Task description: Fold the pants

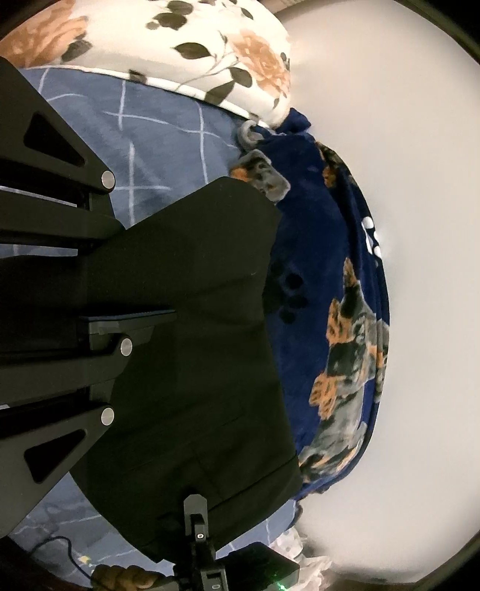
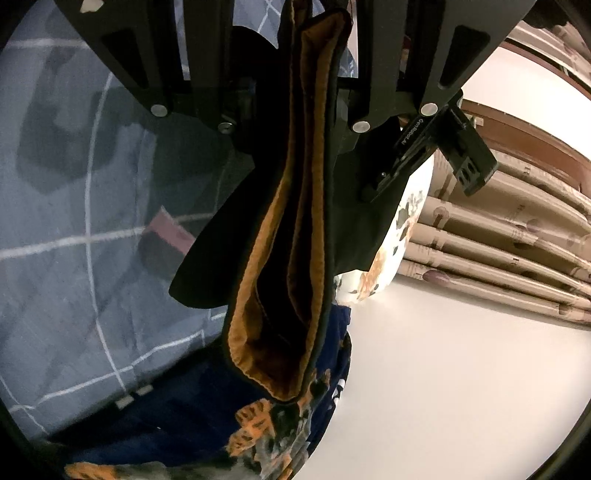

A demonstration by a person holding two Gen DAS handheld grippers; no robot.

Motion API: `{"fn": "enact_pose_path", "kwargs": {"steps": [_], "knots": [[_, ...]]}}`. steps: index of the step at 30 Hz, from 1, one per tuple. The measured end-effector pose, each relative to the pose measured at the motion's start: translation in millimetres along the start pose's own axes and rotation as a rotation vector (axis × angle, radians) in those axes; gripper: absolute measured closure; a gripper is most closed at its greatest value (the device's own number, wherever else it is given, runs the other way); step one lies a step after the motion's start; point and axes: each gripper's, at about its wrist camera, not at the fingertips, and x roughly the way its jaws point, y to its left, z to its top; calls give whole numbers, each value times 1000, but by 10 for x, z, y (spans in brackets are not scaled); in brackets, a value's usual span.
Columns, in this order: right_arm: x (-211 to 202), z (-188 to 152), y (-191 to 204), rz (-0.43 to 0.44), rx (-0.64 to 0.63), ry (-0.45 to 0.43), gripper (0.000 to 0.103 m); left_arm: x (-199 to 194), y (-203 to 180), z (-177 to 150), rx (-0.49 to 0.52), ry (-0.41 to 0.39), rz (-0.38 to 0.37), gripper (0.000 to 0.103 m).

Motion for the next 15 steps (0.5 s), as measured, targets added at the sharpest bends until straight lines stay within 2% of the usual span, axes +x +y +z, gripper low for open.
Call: {"fn": "enact_pose_path", "kwargs": {"steps": [7, 15], "knots": [[115, 244, -14, 15, -1, -10, 78, 226, 138, 182, -13, -10, 25, 92], [270, 390, -96, 1, -1, -2, 78, 505, 253, 245, -33, 0, 39, 91]]}}
